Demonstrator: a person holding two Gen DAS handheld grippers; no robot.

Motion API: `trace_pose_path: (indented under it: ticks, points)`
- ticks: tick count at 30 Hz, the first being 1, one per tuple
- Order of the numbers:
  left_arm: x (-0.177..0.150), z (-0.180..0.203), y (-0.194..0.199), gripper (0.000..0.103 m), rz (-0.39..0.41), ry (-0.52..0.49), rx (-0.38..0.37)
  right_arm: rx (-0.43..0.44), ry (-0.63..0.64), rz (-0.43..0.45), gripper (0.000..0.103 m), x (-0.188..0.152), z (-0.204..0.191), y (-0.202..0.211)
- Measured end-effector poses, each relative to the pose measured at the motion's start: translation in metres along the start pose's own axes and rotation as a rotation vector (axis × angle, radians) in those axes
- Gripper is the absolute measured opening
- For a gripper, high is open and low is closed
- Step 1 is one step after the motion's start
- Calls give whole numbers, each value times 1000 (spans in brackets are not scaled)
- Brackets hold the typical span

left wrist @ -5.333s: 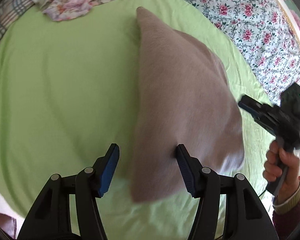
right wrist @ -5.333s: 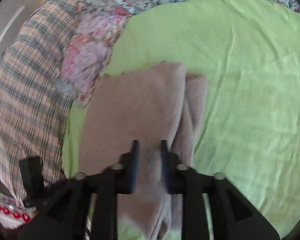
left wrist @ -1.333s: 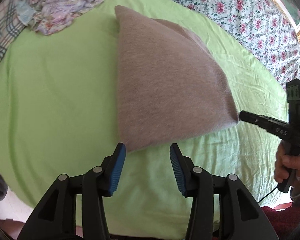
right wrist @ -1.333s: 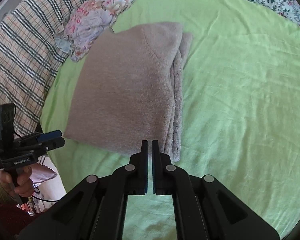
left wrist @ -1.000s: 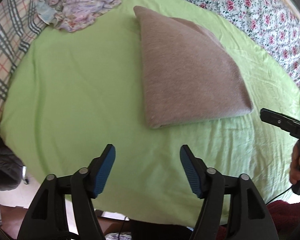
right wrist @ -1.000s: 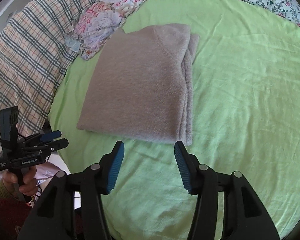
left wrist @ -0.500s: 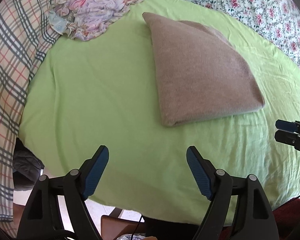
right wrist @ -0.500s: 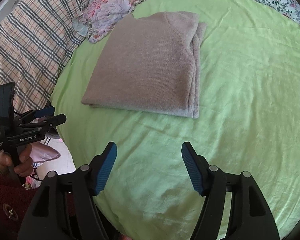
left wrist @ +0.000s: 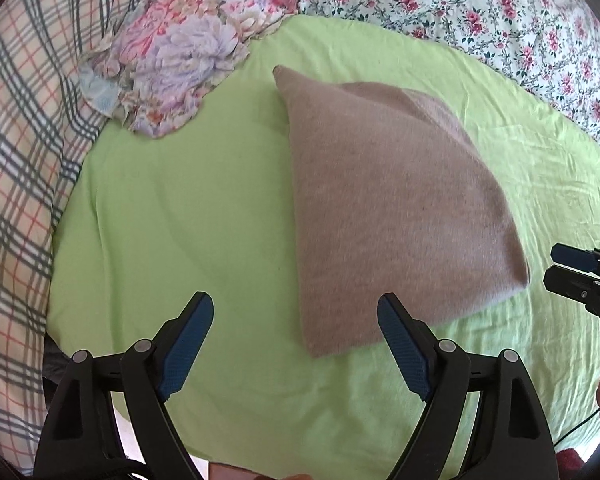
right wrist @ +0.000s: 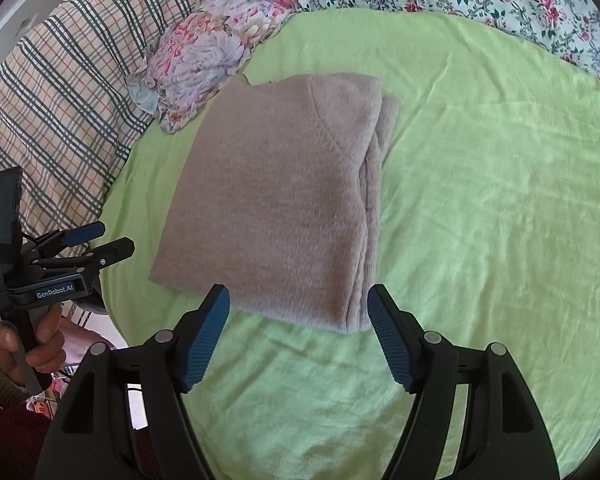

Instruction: Fold small clothes

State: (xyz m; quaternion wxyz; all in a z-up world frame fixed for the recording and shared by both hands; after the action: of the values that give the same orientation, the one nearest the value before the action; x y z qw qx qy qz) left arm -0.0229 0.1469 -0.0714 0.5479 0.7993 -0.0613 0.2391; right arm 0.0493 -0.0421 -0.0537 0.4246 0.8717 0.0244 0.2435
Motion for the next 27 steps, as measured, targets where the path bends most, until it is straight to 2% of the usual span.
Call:
trace_pose_path:
  ticks: [18,22,25,27]
  points:
    - [26,11,-10,88,0,-5,22,13,-24,13,76,38,14,-13]
    - [38,11,-18,88,-11,-1,-1,28,-50,34,76,56,22,-21]
    - [50,9,-32,88,-51,28,-16,38,-79,57,76,71,31,-27]
    - [59,7,-43,88,-72,66,-53,46,-118,73,76,81,41,-34]
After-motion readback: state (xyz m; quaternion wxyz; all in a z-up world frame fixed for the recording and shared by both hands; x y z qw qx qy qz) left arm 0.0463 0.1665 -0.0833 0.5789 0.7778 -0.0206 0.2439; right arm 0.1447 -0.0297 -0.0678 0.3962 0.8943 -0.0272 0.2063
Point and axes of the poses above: each gripper's, at about its wrist camera, not at the fingertips, and y roughly against the way its jaws point, z to its right, x to its top, the point moved 9 cm from there along -y, roughly the way its jaws point, and after that the axes turned 15 degrees about x, right-handed, at the moved point
